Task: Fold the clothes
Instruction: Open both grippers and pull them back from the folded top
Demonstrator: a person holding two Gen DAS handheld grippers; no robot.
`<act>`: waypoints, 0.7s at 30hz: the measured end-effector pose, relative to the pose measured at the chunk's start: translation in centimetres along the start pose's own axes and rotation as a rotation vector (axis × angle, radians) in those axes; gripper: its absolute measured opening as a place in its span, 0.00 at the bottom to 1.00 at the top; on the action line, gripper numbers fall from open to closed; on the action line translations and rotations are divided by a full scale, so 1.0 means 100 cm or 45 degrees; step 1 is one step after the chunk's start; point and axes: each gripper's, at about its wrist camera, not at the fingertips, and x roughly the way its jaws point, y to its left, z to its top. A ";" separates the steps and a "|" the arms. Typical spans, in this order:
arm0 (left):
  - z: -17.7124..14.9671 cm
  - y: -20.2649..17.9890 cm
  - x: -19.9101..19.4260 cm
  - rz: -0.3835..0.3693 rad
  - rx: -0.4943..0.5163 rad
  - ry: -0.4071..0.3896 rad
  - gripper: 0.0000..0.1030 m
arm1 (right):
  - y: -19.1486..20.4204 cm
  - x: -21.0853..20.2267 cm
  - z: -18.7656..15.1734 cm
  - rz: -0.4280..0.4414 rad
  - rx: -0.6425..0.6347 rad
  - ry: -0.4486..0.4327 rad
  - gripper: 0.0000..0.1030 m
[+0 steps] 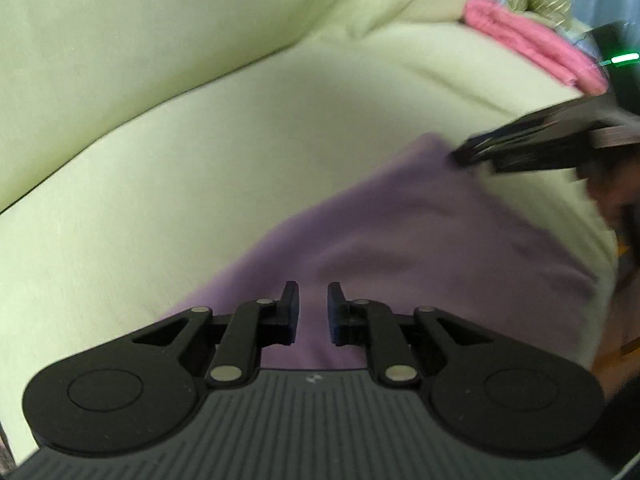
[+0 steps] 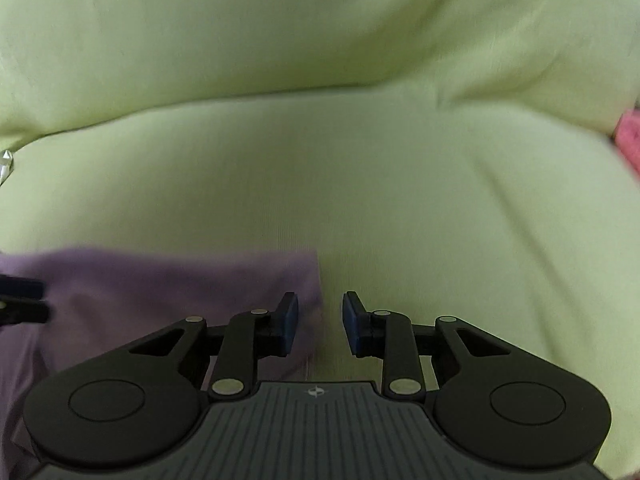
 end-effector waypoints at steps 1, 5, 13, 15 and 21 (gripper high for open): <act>0.005 0.003 0.001 -0.011 0.008 -0.017 0.11 | 0.007 -0.007 0.005 -0.003 -0.020 -0.044 0.29; 0.019 0.012 0.016 -0.052 0.043 -0.019 0.12 | 0.040 0.011 0.016 0.137 -0.005 -0.009 0.27; 0.022 0.049 0.013 -0.290 0.185 0.030 0.13 | 0.088 -0.008 0.012 -0.095 0.142 0.074 0.30; 0.020 0.073 -0.013 -0.346 0.286 0.013 0.13 | 0.101 -0.035 0.011 -0.176 0.213 0.059 0.31; 0.007 0.146 -0.047 -0.361 0.408 0.245 0.11 | 0.189 -0.098 -0.024 -0.370 0.710 0.159 0.39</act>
